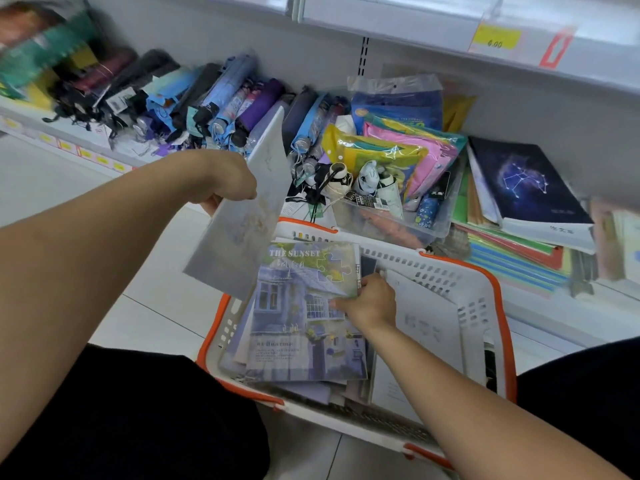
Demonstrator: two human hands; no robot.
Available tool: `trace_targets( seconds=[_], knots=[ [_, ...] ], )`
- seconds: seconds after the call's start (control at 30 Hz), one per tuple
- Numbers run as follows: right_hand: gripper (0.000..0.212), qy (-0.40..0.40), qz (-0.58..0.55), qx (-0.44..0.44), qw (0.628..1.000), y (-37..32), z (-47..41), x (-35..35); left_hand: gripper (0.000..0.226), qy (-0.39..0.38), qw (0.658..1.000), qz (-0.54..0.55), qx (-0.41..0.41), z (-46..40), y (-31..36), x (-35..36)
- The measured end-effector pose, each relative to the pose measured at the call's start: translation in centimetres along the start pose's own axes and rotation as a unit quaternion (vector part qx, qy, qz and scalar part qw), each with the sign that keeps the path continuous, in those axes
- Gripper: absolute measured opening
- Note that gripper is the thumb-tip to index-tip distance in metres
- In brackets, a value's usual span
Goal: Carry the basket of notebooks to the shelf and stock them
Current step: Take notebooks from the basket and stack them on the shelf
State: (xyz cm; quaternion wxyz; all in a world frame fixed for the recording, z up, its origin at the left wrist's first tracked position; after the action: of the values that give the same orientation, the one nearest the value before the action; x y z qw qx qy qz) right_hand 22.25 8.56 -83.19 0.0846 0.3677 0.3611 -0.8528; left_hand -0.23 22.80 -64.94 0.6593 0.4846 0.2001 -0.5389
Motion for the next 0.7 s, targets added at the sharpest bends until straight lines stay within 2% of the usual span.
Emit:
trace_targets(
  seconds=[0.1, 0.23, 0.37, 0.5, 0.63, 0.7],
  knots=[
    [0.04, -0.007, 0.0, 0.032, 0.999, 0.5, -0.5, 0.5, 0.039, -0.008, 1.0, 0.008, 0.003, -0.3, 0.1, 0.2],
    [0.032, -0.064, -0.059, 0.083, 0.993, 1.5, -2.1, 1.5, 0.04, -0.01, 1.0, 0.003, 0.011, -0.7, 1.0, 0.5],
    [0.025, -0.092, -0.084, 0.072, 0.99, 1.6, -2.3, 1.1, 0.039, -0.013, 1.0, 0.012, 0.014, -0.8, 1.0, 0.7],
    [0.01, -0.116, -0.168, 0.05, 0.978, 2.2, -1.9, -1.0, 0.039, -0.014, 1.0, 0.011, 0.013, -0.6, 0.9, 0.4],
    [0.015, -0.109, -0.235, 0.096, 0.961, 3.4, -2.1, -2.8, 0.041, -0.012, 0.999, 0.028, 0.015, -0.7, 0.6, -0.1],
    [0.023, -0.153, -0.283, 0.114, 0.94, 3.3, -1.8, -2.3, 0.04, -0.012, 0.999, 0.038, 0.018, -0.7, 0.8, -0.3]
  ],
)
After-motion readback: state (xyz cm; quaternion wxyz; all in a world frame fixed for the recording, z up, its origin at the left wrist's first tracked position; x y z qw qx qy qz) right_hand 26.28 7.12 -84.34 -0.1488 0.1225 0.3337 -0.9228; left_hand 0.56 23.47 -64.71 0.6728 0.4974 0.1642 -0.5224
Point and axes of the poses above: each hand's wrist, its own z-axis away from the middle knuckle, its own x-axis out of the palm, y = z × x, the point moved 10 cm from there along -z, towards the middle knuckle, and after that the axes turned 10 degrees about x, right-handed, at the moved point
